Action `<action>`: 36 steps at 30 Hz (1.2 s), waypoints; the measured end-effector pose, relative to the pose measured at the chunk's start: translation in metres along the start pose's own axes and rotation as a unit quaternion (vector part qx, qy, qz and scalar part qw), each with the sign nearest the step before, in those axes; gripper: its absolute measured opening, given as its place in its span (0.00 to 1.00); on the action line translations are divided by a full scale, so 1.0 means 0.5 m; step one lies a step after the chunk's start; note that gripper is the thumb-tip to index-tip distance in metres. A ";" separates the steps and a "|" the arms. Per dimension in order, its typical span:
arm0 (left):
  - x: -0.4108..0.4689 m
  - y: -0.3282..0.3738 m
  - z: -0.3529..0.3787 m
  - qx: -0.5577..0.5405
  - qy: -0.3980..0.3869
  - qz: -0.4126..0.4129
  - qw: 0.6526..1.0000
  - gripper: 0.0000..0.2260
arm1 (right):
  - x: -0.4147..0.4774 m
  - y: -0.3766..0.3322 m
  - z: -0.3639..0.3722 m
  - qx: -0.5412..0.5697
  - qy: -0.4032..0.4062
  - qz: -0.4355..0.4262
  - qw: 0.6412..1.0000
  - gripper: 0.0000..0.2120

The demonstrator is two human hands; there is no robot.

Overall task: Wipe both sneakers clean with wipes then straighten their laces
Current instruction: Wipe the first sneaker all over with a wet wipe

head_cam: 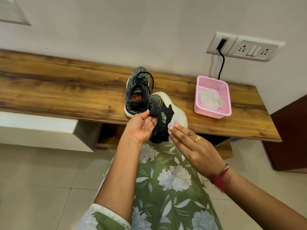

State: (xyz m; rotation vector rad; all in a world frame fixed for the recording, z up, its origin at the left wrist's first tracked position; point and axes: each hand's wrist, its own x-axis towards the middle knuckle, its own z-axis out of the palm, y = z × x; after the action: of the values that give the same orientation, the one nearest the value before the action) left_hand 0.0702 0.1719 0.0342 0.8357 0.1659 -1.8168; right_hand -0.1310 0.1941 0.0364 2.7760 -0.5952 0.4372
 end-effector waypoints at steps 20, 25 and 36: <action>-0.002 -0.006 0.015 -0.040 -0.034 -0.016 0.999 0.17 | 0.001 0.012 -0.036 0.013 0.038 0.075 0.996 0.17; -0.003 -0.004 0.016 -0.034 -0.024 -0.016 0.999 0.17 | -0.019 0.000 -0.001 0.002 -0.023 -0.005 1.000 0.16; -0.024 -0.003 0.020 0.036 -0.007 -0.033 0.999 0.18 | -0.031 0.015 -0.012 -0.015 -0.052 -0.096 0.994 0.17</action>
State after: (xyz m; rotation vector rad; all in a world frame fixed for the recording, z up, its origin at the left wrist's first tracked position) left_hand 0.0663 0.1771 0.0485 0.8763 0.1203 -1.8992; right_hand -0.1492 0.1947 0.0378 2.8063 -0.3492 0.2414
